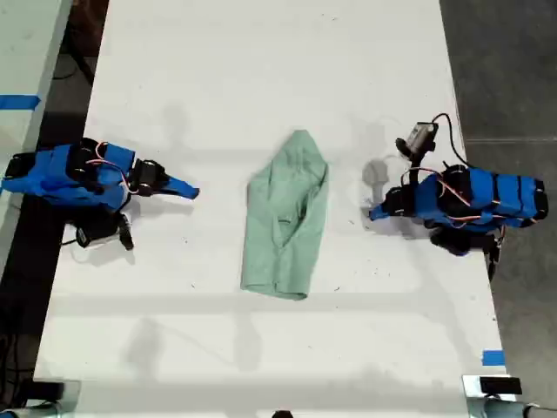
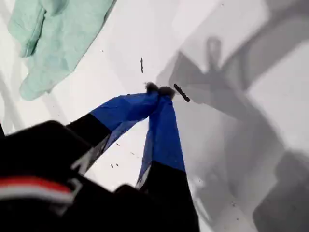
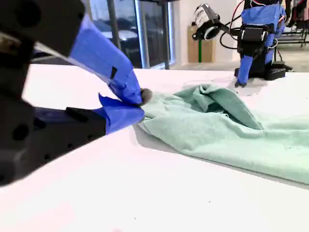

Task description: Fold t shirt

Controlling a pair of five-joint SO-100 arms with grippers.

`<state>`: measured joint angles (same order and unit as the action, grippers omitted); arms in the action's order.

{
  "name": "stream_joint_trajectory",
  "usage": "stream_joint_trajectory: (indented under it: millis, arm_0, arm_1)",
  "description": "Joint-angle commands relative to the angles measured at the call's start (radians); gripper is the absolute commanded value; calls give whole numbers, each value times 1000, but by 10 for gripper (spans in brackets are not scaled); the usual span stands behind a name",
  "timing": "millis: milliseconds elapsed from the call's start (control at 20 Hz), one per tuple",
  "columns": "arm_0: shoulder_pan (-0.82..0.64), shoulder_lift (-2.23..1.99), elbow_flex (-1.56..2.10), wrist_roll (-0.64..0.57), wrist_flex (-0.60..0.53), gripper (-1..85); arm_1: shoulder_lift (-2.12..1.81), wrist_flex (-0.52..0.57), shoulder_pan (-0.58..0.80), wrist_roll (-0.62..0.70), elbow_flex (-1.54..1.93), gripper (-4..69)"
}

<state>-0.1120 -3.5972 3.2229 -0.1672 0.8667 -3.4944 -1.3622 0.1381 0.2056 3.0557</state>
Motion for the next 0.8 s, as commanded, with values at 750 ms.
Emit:
stream_joint_trajectory:
  millis: [750]
  arm_0:
    - [247,1557,-1173,314,-46,145]
  arm_1:
    - [1075,465,-345,-281,-716,72]
